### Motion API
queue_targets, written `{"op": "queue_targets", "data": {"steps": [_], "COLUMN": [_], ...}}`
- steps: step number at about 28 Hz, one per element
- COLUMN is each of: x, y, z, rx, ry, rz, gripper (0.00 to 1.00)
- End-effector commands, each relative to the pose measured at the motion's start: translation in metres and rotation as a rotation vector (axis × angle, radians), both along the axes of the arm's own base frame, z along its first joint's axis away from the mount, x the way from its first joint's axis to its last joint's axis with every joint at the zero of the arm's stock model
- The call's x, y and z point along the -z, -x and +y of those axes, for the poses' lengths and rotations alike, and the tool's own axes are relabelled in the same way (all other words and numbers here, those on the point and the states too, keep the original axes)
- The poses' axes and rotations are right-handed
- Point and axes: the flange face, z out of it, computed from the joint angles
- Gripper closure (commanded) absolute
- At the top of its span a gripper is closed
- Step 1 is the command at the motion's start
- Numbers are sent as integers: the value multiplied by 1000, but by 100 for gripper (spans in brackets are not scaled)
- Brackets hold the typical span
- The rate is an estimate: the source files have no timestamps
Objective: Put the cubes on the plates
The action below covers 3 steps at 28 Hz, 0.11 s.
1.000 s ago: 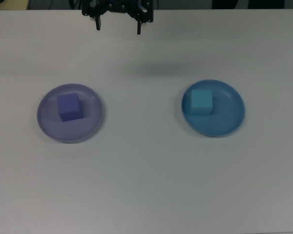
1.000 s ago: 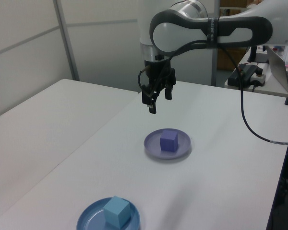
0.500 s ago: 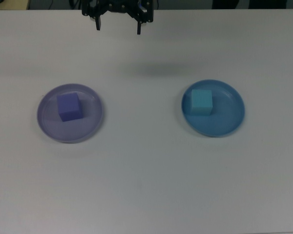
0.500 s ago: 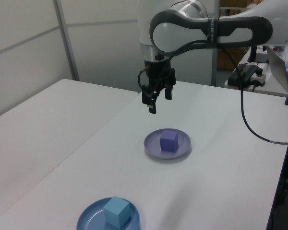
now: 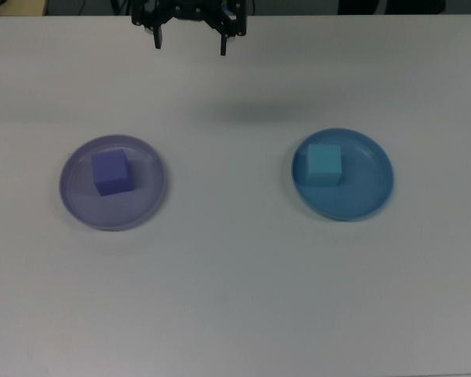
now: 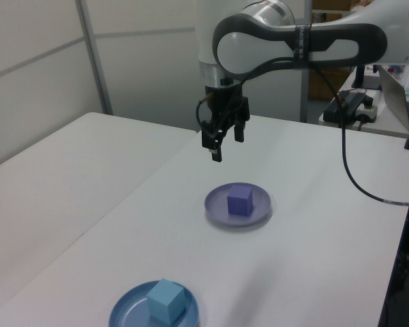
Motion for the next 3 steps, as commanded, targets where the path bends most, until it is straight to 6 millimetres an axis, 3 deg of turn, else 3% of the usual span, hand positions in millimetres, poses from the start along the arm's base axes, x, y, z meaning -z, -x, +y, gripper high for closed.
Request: {"op": "queue_targets", "data": {"steps": [1, 3], "x": [-3, -3], "y": [5, 5], "z": [-1, -1], "rx": [-13, -13], "ry": [-9, -9], "rz": [6, 6], "gripper": [0, 0]}}
